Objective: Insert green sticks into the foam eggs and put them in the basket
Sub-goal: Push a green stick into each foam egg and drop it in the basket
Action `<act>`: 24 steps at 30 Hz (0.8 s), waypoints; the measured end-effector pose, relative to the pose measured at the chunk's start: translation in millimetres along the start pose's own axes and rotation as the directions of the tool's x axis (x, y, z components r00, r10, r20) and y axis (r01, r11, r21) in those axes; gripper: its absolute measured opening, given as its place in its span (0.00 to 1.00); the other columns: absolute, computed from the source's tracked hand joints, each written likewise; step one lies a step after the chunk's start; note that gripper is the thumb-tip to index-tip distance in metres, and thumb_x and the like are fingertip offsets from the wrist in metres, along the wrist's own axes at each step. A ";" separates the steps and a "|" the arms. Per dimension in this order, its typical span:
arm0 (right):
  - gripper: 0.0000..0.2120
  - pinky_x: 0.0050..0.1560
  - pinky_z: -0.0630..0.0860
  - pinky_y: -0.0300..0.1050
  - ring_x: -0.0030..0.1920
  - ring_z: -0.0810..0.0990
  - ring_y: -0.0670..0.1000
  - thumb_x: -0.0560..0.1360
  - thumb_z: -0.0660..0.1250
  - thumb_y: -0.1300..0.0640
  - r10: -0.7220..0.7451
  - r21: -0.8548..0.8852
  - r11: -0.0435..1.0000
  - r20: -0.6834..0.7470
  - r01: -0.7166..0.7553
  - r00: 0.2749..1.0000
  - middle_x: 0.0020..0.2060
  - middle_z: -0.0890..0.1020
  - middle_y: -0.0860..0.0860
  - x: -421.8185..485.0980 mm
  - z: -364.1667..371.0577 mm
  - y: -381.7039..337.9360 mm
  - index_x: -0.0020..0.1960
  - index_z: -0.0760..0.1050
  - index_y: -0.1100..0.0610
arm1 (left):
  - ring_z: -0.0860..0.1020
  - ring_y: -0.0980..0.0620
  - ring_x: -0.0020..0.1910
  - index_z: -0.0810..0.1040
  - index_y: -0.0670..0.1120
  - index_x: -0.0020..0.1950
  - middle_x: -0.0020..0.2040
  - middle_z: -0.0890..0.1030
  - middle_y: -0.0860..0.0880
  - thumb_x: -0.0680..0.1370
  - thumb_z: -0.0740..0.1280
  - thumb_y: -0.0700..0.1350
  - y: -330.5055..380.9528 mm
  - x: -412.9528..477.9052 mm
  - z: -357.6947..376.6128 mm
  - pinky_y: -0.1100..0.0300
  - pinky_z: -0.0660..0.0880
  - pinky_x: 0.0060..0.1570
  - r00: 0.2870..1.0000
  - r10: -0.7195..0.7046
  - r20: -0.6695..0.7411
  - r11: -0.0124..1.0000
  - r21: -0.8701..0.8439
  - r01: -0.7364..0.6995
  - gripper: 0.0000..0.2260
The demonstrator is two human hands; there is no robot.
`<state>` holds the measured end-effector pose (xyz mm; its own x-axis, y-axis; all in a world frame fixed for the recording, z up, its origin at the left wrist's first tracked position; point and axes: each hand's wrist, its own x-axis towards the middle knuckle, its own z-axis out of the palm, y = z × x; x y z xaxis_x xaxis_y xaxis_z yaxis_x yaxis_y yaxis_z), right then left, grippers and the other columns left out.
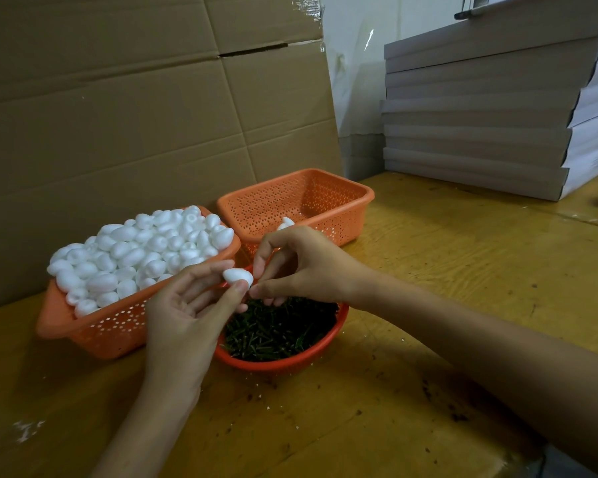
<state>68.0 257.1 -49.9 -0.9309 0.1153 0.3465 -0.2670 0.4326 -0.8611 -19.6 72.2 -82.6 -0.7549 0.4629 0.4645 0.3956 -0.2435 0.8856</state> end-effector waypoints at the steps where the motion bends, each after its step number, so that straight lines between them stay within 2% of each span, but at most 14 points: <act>1: 0.11 0.46 0.87 0.51 0.43 0.88 0.63 0.74 0.77 0.67 -0.006 0.007 1.000 -0.003 0.006 1.000 0.40 0.87 0.62 0.0 -0.4 0.1 0.51 0.78 0.69 | 0.89 0.48 0.50 0.86 0.54 0.58 0.54 0.89 0.49 0.71 0.79 0.45 0.2 -0.8 0.8 0.63 0.83 0.47 1.000 0.009 0.003 1.000 -0.001 -0.009 0.16; 4: 0.09 0.46 0.86 0.50 0.43 0.87 0.66 0.75 0.77 0.68 -0.034 0.044 0.998 -0.034 0.035 0.999 0.40 0.86 0.64 0.7 -2.2 0.7 0.51 0.79 0.70 | 0.88 0.48 0.55 0.83 0.55 0.64 0.58 0.88 0.48 0.74 0.81 0.50 1.0 -1.2 2.4 0.61 0.84 0.48 1.000 0.016 -0.018 0.998 -0.055 -0.017 0.20; 6: 0.08 0.46 0.86 0.51 0.43 0.87 0.67 0.75 0.76 0.69 -0.041 0.062 0.997 -0.077 0.046 0.996 0.40 0.86 0.66 2.1 -4.5 1.2 0.51 0.80 0.71 | 0.87 0.47 0.56 0.82 0.56 0.65 0.59 0.88 0.47 0.76 0.78 0.54 1.4 -0.5 2.7 0.59 0.84 0.47 0.999 0.011 -0.048 0.997 -0.077 -0.015 0.19; 8: 0.07 0.46 0.86 0.51 0.41 0.87 0.63 0.74 0.76 0.69 -0.043 0.057 0.997 -0.150 0.052 0.988 0.39 0.86 0.65 4.0 -10.0 2.0 0.50 0.81 0.70 | 0.87 0.47 0.56 0.80 0.56 0.65 0.59 0.87 0.47 0.80 0.75 0.54 0.7 0.9 2.9 0.58 0.85 0.47 0.997 0.026 -0.073 0.997 -0.069 -0.031 0.14; 10: 0.06 0.47 0.87 0.54 0.41 0.88 0.61 0.74 0.77 0.67 -0.047 0.018 0.998 -0.247 0.053 0.968 0.40 0.87 0.62 6.0 -19.9 3.4 0.49 0.82 0.67 | 0.87 0.47 0.56 0.78 0.56 0.63 0.58 0.87 0.48 0.83 0.72 0.53 -0.1 0.7 2.1 0.56 0.85 0.48 0.994 0.066 -0.090 0.998 -0.011 -0.067 0.10; 12: 0.06 0.47 0.86 0.58 0.41 0.88 0.59 0.74 0.78 0.65 -0.059 -0.063 0.997 -0.343 0.040 0.938 0.39 0.87 0.59 7.4 -32.6 5.6 0.48 0.83 0.64 | 0.85 0.51 0.58 0.77 0.57 0.60 0.56 0.86 0.53 0.82 0.69 0.56 0.4 1.1 -3.2 0.55 0.82 0.52 0.981 0.153 -0.120 0.975 0.182 -0.130 0.09; 13: 0.05 0.46 0.86 0.58 0.40 0.88 0.57 0.74 0.78 0.64 -0.061 -0.103 0.994 -0.391 0.023 0.918 0.38 0.88 0.57 8.1 -39.1 7.3 0.48 0.84 0.63 | 0.83 0.52 0.58 0.76 0.57 0.60 0.55 0.84 0.56 0.82 0.67 0.57 0.8 2.4 -8.6 0.57 0.80 0.54 0.965 0.229 -0.131 0.926 0.334 -0.175 0.09; 14: 0.05 0.46 0.86 0.58 0.39 0.88 0.54 0.74 0.79 0.63 -0.062 -0.143 0.990 -0.440 -0.001 0.896 0.38 0.88 0.54 8.7 -45.3 9.2 0.47 0.84 0.61 | 0.81 0.50 0.58 0.76 0.55 0.60 0.55 0.82 0.56 0.82 0.65 0.56 1.1 4.5 -15.7 0.58 0.76 0.55 0.938 0.322 -0.127 0.835 0.504 -0.219 0.09; 16: 0.04 0.44 0.86 0.56 0.37 0.87 0.49 0.74 0.79 0.60 -0.074 -0.241 0.968 -0.528 -0.066 0.846 0.37 0.88 0.50 10.5 -56.0 14.1 0.46 0.86 0.59 | 0.76 0.42 0.59 0.77 0.47 0.60 0.56 0.80 0.46 0.82 0.64 0.51 0.2 10.1 -33.3 0.53 0.70 0.55 0.868 0.493 -0.053 0.540 0.801 -0.258 0.11; 18: 0.03 0.45 0.86 0.54 0.38 0.87 0.45 0.74 0.79 0.58 -0.085 -0.324 0.937 -0.575 -0.130 0.814 0.38 0.88 0.48 12.2 -63.6 19.4 0.45 0.87 0.56 | 0.72 0.35 0.59 0.78 0.41 0.61 0.58 0.78 0.38 0.83 0.66 0.47 -0.8 14.9 -48.2 0.43 0.69 0.56 0.840 0.541 0.030 0.286 0.933 -0.217 0.11; 19: 0.03 0.46 0.86 0.53 0.38 0.86 0.44 0.74 0.79 0.58 -0.084 -0.347 0.925 -0.585 -0.156 0.807 0.38 0.87 0.47 12.9 -66.0 22.1 0.46 0.87 0.56 | 0.71 0.34 0.59 0.79 0.41 0.62 0.58 0.77 0.37 0.83 0.67 0.45 -2.5 15.7 -53.5 0.38 0.70 0.55 0.854 0.520 0.028 0.224 0.960 -0.168 0.10; 21: 0.02 0.47 0.85 0.52 0.40 0.86 0.43 0.74 0.78 0.57 -0.081 -0.385 0.902 -0.595 -0.195 0.800 0.39 0.87 0.46 14.3 -68.6 26.6 0.46 0.87 0.55 | 0.71 0.32 0.59 0.80 0.41 0.62 0.59 0.76 0.36 0.83 0.70 0.44 -6.2 15.8 -60.3 0.35 0.72 0.51 0.892 0.453 -0.018 0.177 0.982 -0.071 0.10; 22: 0.02 0.47 0.85 0.51 0.40 0.85 0.43 0.75 0.78 0.56 -0.085 -0.408 0.888 -0.597 -0.211 0.797 0.39 0.87 0.46 14.8 -69.0 28.5 0.47 0.87 0.55 | 0.72 0.32 0.59 0.81 0.41 0.60 0.58 0.77 0.35 0.84 0.68 0.45 -6.9 15.5 -62.0 0.35 0.71 0.50 0.904 0.427 -0.034 0.160 0.986 -0.039 0.10; 24: 0.03 0.47 0.85 0.48 0.39 0.85 0.41 0.75 0.78 0.56 -0.099 -0.446 0.865 -0.603 -0.231 0.792 0.39 0.87 0.45 15.6 -68.8 31.3 0.47 0.87 0.54 | 0.75 0.31 0.56 0.83 0.40 0.57 0.55 0.79 0.34 0.83 0.62 0.50 -7.9 15.1 -62.5 0.36 0.69 0.51 0.923 0.383 -0.037 0.122 0.992 -0.011 0.16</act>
<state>62.3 334.0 -45.8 -0.5604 0.5873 0.5840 0.0956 0.7463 -0.6587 -66.8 27.8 -82.6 -0.5644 0.3026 0.7680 0.5757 0.8111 0.1036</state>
